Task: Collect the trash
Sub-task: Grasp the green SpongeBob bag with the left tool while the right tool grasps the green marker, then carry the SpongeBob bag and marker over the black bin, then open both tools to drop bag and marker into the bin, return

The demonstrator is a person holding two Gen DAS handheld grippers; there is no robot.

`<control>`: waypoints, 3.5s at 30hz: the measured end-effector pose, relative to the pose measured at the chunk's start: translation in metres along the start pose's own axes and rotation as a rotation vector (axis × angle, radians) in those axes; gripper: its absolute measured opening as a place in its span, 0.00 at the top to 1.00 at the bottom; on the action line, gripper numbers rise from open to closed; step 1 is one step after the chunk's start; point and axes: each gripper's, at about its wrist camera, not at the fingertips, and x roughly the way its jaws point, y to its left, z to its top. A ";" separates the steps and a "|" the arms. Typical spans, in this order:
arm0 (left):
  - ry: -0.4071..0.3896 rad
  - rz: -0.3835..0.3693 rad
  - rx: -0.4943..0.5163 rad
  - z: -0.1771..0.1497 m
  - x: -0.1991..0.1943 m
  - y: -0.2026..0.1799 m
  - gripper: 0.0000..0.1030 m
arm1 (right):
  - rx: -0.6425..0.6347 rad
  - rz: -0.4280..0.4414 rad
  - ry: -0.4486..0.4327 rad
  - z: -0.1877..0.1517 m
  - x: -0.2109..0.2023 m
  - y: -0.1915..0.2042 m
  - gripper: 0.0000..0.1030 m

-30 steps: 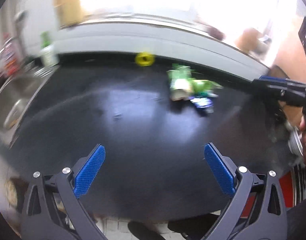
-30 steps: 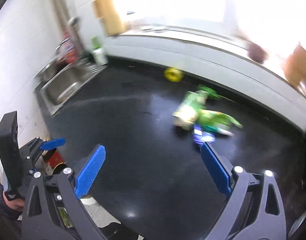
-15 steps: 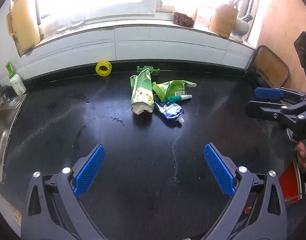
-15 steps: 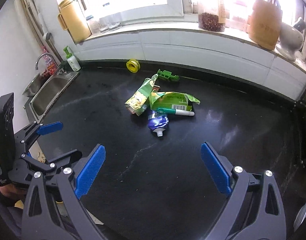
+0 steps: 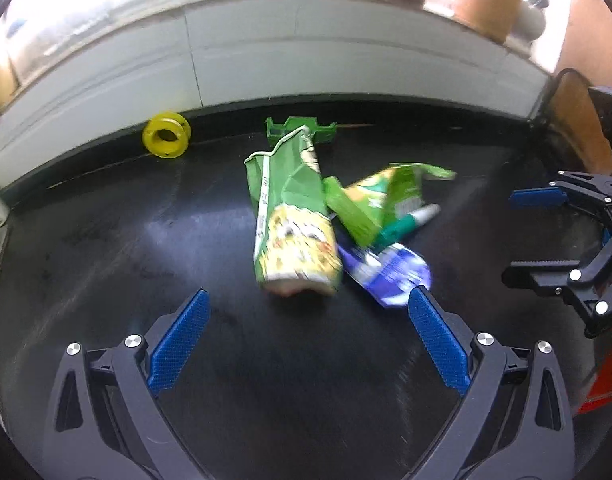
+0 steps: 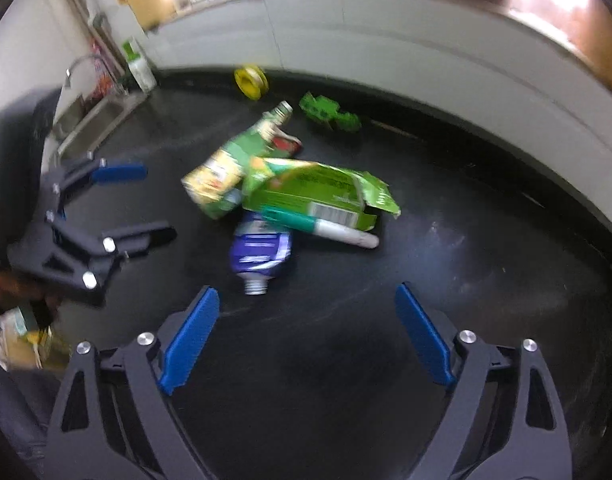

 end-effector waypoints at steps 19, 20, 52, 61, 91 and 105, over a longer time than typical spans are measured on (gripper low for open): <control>0.091 -0.100 -0.019 0.031 0.067 0.028 0.46 | -0.274 0.011 0.065 0.039 0.081 -0.030 0.75; 0.091 -0.104 -0.024 0.030 0.065 0.027 0.46 | -0.264 0.025 0.072 0.037 0.079 -0.031 0.80; -0.042 0.014 -0.149 -0.118 -0.131 -0.010 0.47 | -0.130 0.085 -0.029 -0.039 -0.041 0.104 0.89; -0.069 0.079 -0.217 -0.176 -0.178 0.020 0.47 | -0.188 0.098 -0.040 -0.047 -0.050 0.172 0.89; 0.083 0.427 -1.014 -0.563 -0.249 0.253 0.46 | -0.668 0.493 0.401 -0.089 0.165 0.652 0.89; 0.103 0.440 -1.112 -0.596 -0.228 0.277 0.10 | -0.657 0.428 0.461 -0.088 0.215 0.683 0.27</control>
